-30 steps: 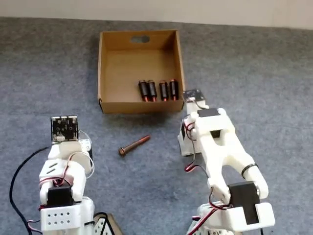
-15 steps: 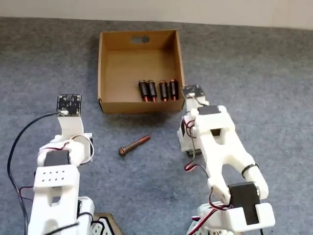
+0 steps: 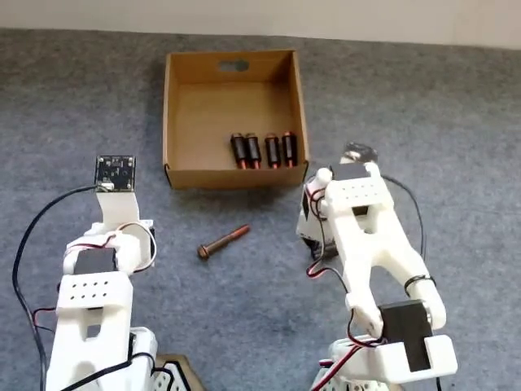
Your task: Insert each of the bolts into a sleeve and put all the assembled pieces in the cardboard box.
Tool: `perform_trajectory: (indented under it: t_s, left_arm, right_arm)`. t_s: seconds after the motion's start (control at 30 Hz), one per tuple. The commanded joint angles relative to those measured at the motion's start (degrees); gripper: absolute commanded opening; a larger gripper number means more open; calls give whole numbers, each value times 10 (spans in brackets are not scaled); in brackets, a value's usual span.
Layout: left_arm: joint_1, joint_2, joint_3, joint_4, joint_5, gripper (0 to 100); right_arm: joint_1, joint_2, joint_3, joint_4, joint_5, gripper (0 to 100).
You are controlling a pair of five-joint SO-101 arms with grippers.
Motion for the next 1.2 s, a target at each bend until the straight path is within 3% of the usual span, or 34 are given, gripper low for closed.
perform_trajectory:
  t_s: [0.0, 0.4, 0.87, 0.97, 1.07, 1.17]
  left_arm:
    - [12, 0, -8, -18, -2, 56]
    - [9, 0, -8, -17, -2, 56]
    - [8, 0, -8, -17, -2, 56]
    - [8, 0, -8, -17, -2, 56]
    - [8, 0, -8, -18, -2, 56]
    - [8, 0, -8, -18, -2, 56]
  right_arm:
    - [7, -2, -22, 6, -38, 228]
    - [7, 49, -3, -70, -86, 228]
    - [4, 119, -4, -73, -78, 223]
    - [4, 119, -5, -74, -25, 154]
    - [4, 119, -16, -82, 55, 4]
    - [4, 119, -19, -79, 86, 8]
